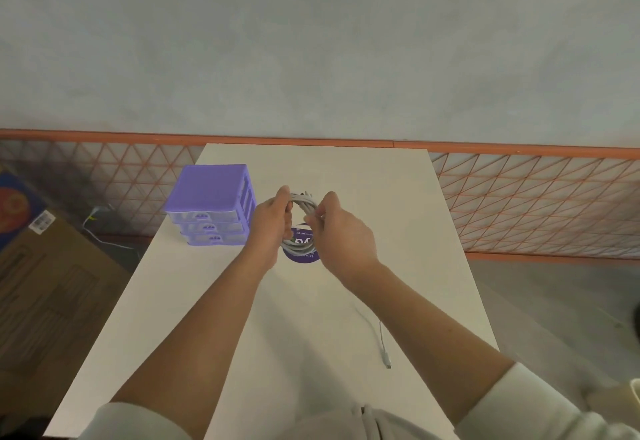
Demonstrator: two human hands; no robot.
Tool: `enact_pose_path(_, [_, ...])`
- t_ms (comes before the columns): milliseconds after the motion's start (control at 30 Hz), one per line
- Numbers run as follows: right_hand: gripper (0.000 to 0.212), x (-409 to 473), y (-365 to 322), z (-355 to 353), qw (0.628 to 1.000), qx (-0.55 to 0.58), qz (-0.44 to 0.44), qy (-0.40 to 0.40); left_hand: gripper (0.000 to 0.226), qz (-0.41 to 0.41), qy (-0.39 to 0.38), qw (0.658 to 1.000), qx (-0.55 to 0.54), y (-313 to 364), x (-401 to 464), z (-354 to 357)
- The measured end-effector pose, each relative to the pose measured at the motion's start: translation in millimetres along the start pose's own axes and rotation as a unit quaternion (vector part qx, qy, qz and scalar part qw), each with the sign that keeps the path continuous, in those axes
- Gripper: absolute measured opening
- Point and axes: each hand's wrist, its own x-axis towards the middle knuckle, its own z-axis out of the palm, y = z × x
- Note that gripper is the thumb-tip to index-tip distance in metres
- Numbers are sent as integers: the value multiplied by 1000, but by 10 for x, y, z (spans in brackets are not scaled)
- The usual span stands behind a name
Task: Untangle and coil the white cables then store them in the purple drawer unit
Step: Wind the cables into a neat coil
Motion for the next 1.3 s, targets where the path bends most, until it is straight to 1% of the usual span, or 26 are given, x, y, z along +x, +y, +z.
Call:
enact_pose_path(133, [15,42,48,3,995,-88,-42,-4,40,1,18,999,28,-2,28,-33])
enact_pose_path(233, [25,134,140,-95,992,-118,-47,19,41,11,7,999,33,34,47,-95])
enact_pose_path(333, [34,180,184,-148,996,-86,-19,14,45,1,-36,999,6,87,35,-113])
enact_pose_path(400, [38,192,208,-143,996,-83,-14,-6,49,-13,-68,998,-6,83,29,-129])
enact_pose_path(500, [41,196,246,-151,998,-48,-7,-32,47,-15,-100,995,-15,28,24,-155])
enact_pose_path(633, [39,233,267,-185,999,-34,-14,-17,46,5,-148,989,-22,-17,28,-163])
enact_pose_path(700, [34,248,264,-209,1000,-8,-14,-16,46,-11,-178,982,-58,-4,44,-178])
enact_pose_path(767, [32,263,254,-232,999,43,0,-26,45,-27,-195,979,-57,10,56,-212])
enact_pose_path(867, [45,281,216,-261,992,115,39,-29,46,-67,-226,971,-35,26,49,-262])
enact_pose_path(967, [50,298,206,-266,991,127,43,-21,54,-107,-276,954,-38,33,11,-272])
enact_pose_path(1033, [50,300,207,-258,992,122,28,-15,46,-121,-302,944,-59,48,-19,-264])
enact_pose_path(1100, [52,319,227,-247,992,122,11,-16,32,-137,-292,942,-91,62,-26,-275])
enact_pose_path(1167, [56,344,254,-253,994,110,7,-20,26,-138,-286,941,-114,65,-20,-311])
enact_pose_path(1300, [69,382,280,-275,999,34,12,-24,13,-118,-334,931,-82,69,-17,-349])
